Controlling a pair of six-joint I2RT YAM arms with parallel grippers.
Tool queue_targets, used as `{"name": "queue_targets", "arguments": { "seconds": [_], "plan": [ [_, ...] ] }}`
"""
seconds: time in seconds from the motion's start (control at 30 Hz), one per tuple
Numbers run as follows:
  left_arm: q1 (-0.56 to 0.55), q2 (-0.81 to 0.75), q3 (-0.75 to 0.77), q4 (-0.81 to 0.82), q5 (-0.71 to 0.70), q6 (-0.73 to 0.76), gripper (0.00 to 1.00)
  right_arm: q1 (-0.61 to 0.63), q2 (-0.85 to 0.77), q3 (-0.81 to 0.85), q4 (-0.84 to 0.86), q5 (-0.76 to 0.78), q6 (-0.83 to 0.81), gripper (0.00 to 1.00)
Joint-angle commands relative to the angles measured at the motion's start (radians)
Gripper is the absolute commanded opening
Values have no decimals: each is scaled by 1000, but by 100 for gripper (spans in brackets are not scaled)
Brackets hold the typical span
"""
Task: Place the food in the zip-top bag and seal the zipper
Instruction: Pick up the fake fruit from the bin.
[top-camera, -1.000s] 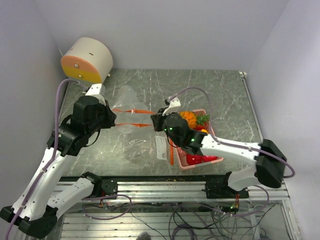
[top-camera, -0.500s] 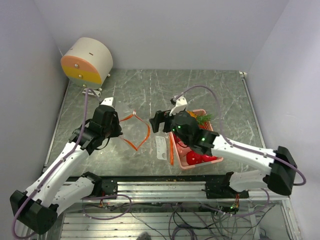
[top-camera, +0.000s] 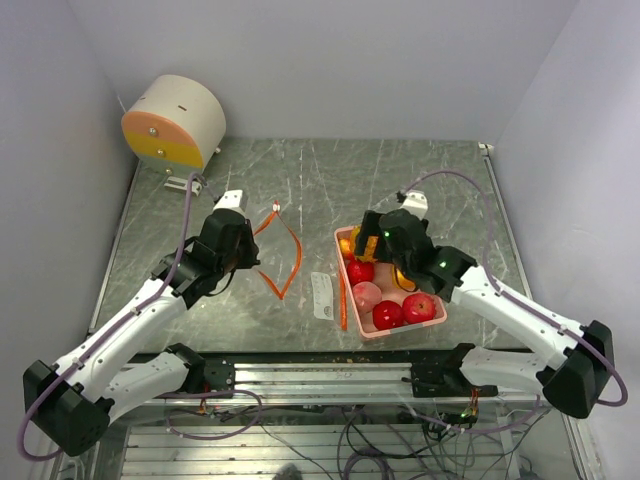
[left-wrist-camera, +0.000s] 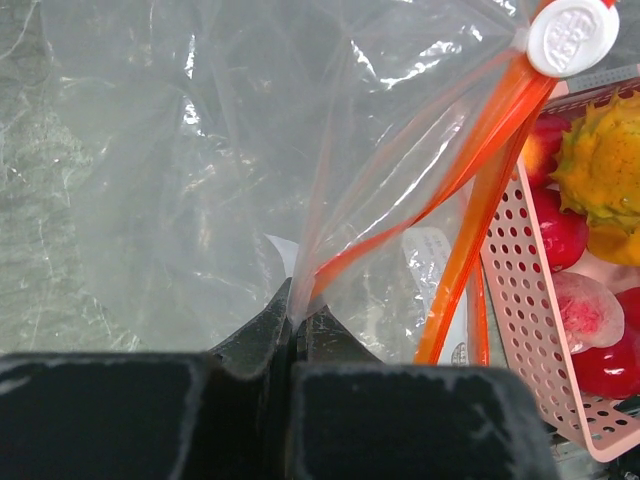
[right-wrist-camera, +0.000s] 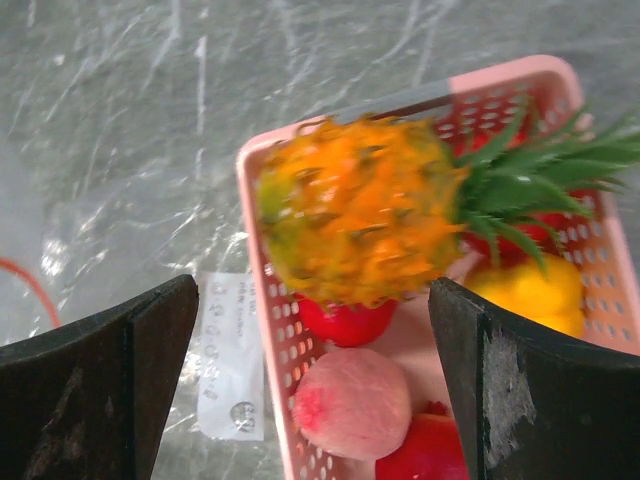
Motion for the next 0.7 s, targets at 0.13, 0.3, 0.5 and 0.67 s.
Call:
{"name": "queue_targets", "arguments": {
  "seconds": [0.13, 0.3, 0.5, 0.67],
  "plan": [
    [-14, -19, 7, 47, -19, 17, 7, -175, -62, -11, -68, -137, 99, 100],
    [-15, -38, 7, 37, -21, 23, 7, -182, -7, 23, -99, -275, -19, 99],
    [-15, -44, 0, 40, -14, 24, 7, -181, -50, -52, -176, -407, -72, 95],
    [-15, -49, -1, 33, -21, 22, 7, -182, -73, -153, -133, -505, -86, 94]
  ]
}}
